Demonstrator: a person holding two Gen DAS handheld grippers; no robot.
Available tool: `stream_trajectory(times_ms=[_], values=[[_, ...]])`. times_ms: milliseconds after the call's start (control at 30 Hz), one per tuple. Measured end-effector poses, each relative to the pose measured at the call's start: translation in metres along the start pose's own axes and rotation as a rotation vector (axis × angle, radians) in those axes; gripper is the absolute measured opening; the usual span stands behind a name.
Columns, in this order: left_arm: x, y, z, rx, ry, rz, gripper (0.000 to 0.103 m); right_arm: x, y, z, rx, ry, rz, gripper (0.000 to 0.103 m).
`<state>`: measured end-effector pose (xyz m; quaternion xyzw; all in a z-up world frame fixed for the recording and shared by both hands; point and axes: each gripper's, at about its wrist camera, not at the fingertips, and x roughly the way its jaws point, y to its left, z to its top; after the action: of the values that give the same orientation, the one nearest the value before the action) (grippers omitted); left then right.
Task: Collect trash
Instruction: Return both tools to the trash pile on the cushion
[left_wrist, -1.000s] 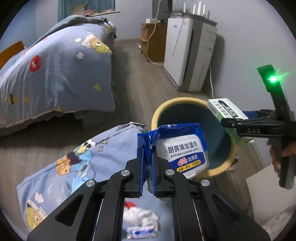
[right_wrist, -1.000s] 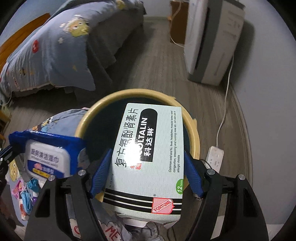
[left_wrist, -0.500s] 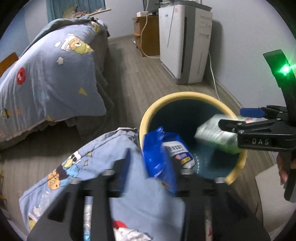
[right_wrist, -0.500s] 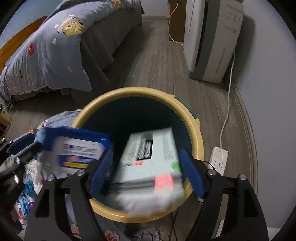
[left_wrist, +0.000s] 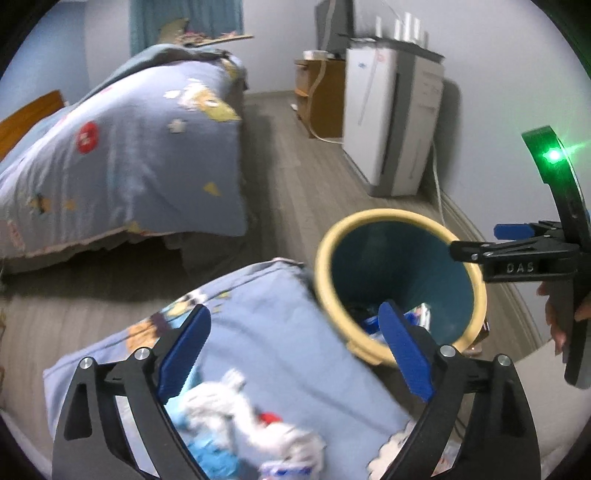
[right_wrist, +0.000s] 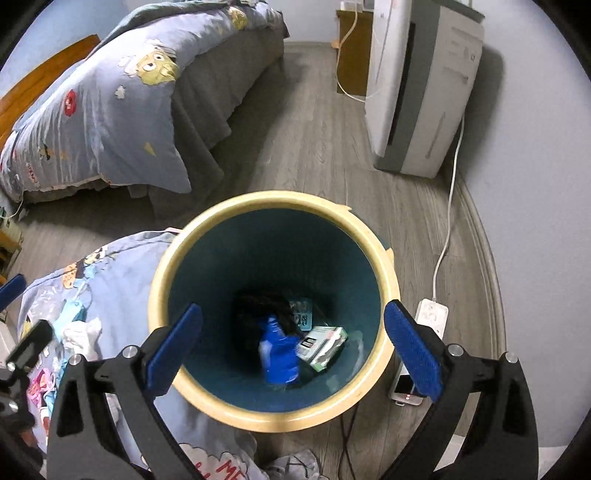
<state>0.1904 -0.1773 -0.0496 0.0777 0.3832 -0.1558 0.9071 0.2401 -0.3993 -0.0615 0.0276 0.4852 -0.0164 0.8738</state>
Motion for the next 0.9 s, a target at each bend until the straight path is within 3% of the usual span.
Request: stream_trajectory(times_ms=[267,533,733,900], values=[[-0.073,0.074,-0.021,-0.09,-0.046,0.124,0.094,-0.052,0.051,0.002,-0.107,-0.077,0.014,0.097],[-0.14,0.129,-0.054,-0.159,-0.064,0.206,0.095,-0.089,0.101,-0.008,-0.153,-0.094,0.082,0.097],[-0.172,0.16,-0.087,-0.227,-0.074,0.247,0.096,-0.105,0.137,-0.021,-0.153,-0.081,0.14,0.097],[-0.177,0.183,-0.113,-0.293,-0.066,0.273,0.096,-0.116,0.171,-0.035,-0.142,-0.094,0.187,0.097]])
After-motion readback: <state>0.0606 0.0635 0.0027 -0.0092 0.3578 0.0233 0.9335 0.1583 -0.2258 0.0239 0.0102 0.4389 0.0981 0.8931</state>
